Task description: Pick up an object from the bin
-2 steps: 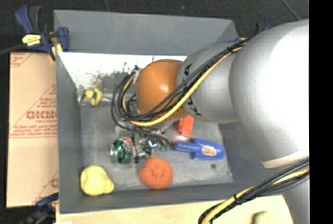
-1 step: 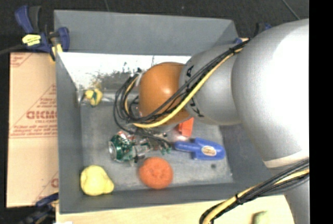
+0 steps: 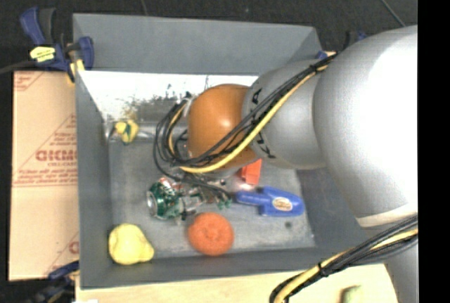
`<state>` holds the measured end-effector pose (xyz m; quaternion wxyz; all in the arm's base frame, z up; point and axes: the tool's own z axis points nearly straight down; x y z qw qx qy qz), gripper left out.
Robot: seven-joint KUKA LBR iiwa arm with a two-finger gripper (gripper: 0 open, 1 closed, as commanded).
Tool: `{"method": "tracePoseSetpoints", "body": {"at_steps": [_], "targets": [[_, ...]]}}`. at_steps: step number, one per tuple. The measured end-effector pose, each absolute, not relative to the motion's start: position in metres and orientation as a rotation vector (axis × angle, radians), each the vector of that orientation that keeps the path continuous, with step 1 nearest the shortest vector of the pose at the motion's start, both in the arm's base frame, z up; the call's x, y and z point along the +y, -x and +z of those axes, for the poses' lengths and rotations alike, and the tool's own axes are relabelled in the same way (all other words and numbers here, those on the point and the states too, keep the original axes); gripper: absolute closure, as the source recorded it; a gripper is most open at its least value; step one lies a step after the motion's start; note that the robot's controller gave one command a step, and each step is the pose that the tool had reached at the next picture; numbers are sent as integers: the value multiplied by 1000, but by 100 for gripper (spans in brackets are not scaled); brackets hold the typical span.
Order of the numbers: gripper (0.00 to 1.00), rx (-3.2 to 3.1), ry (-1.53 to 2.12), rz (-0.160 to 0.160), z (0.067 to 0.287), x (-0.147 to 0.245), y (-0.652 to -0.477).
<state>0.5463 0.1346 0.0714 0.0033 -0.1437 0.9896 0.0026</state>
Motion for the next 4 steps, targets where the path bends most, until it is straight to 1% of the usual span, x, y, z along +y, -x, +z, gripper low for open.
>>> {"method": "tracePoseSetpoints", "body": {"at_steps": [3,4], "targets": [[100,3097,444,10,94,134,-547],[100,3095,441,10,104,134,-547]]}}
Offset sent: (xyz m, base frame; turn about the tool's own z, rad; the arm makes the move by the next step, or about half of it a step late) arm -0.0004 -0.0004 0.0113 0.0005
